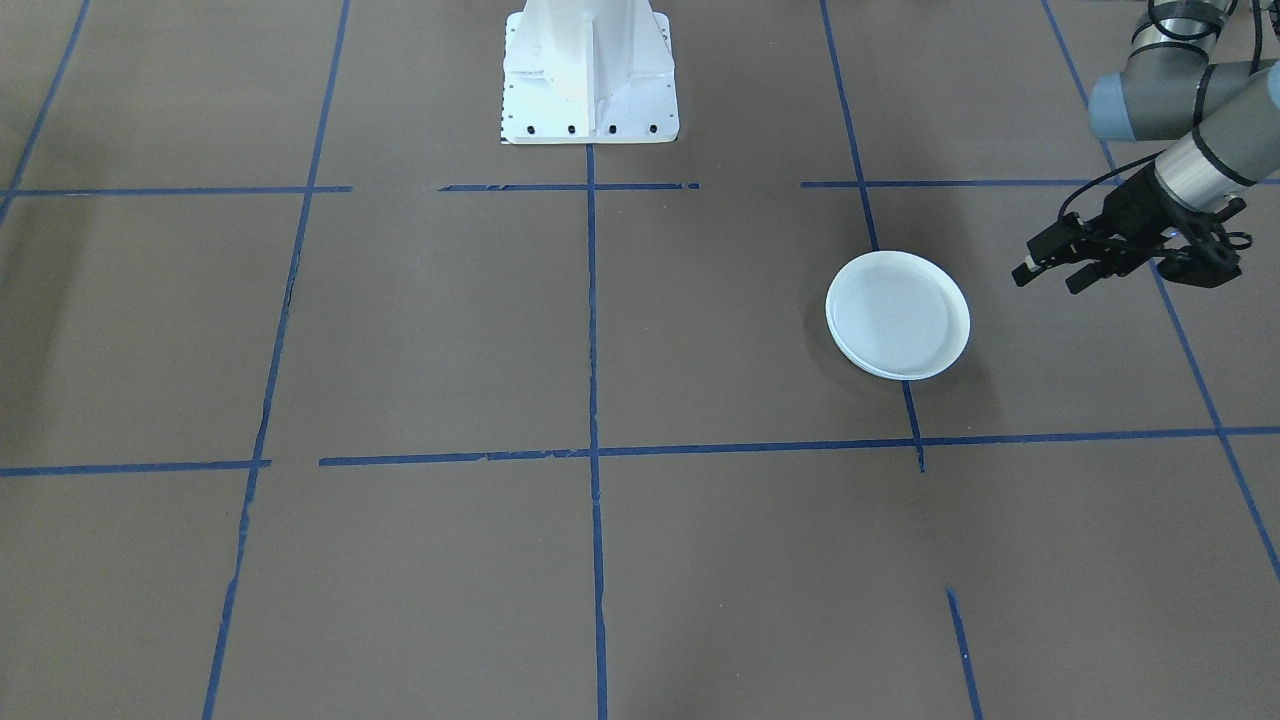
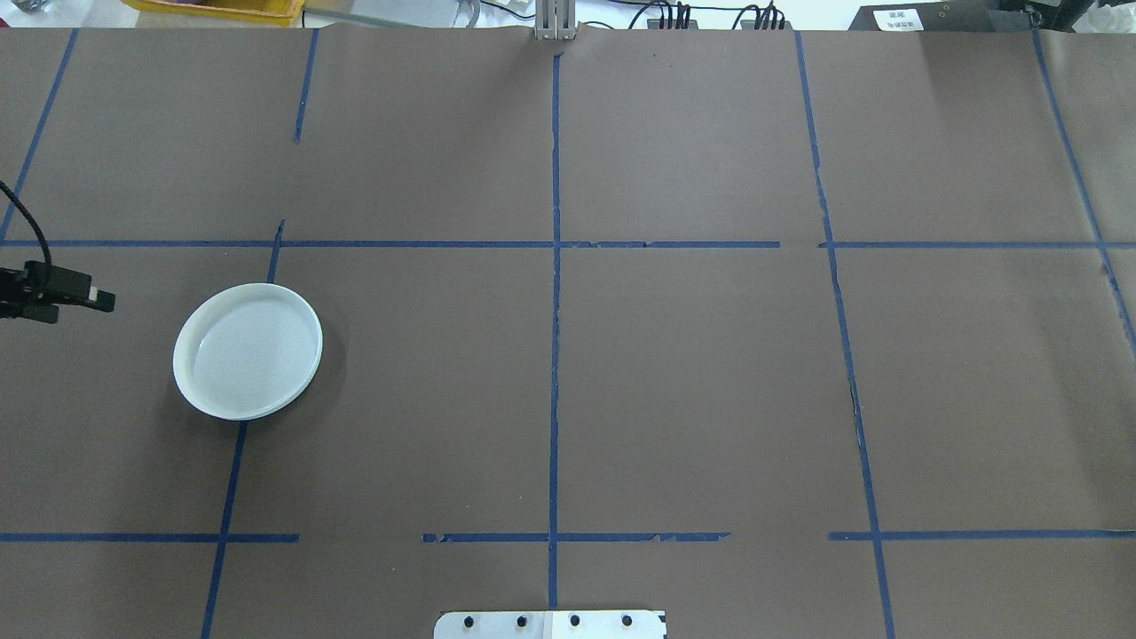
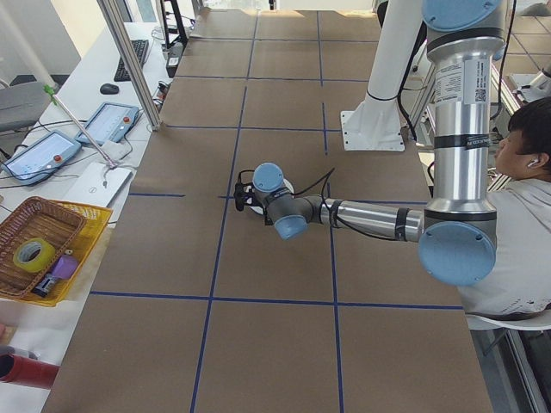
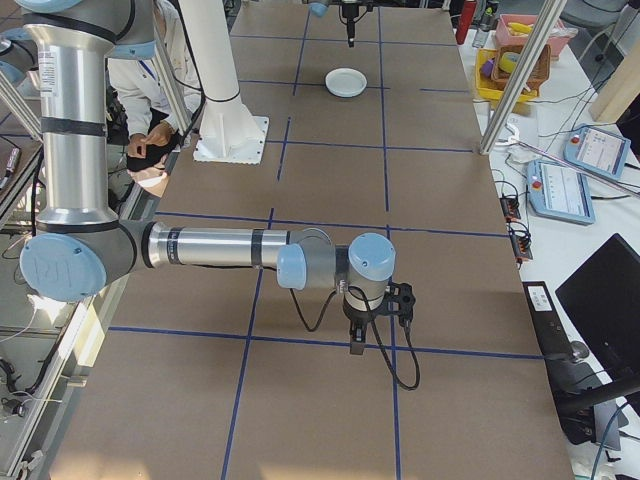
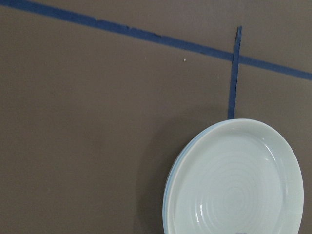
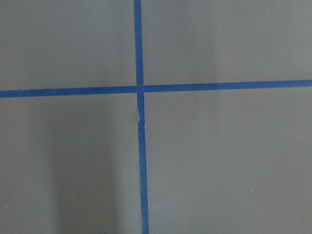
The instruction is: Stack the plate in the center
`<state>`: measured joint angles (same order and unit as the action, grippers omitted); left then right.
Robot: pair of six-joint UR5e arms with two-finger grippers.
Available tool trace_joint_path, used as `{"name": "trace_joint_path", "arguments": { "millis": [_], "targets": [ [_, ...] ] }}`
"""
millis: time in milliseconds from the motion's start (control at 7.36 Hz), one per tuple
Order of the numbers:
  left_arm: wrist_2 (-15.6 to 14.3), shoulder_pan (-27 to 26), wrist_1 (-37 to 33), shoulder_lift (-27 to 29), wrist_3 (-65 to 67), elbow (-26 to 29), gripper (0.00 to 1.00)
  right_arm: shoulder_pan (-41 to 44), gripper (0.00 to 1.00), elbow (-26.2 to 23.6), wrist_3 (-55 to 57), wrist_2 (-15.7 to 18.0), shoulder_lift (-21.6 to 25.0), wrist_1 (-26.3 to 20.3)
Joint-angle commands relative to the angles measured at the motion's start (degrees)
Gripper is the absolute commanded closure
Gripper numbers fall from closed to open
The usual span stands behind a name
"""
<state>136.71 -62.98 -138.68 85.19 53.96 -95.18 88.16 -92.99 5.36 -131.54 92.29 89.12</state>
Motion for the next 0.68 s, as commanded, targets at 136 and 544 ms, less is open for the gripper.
{"name": "trace_joint_path", "arguments": {
  "millis": [136,544],
  "targets": [
    [-3.5,-13.8,20.7,-0.6,-31.7,-0.2,0.0,0.0,0.0,0.0,0.0,0.0,0.0,0.0],
    [-4.7,-24.5,40.1,-0.6,-54.7,-0.4,0.0,0.0,0.0,0.0,0.0,0.0,0.0,0.0]
  ]
}}
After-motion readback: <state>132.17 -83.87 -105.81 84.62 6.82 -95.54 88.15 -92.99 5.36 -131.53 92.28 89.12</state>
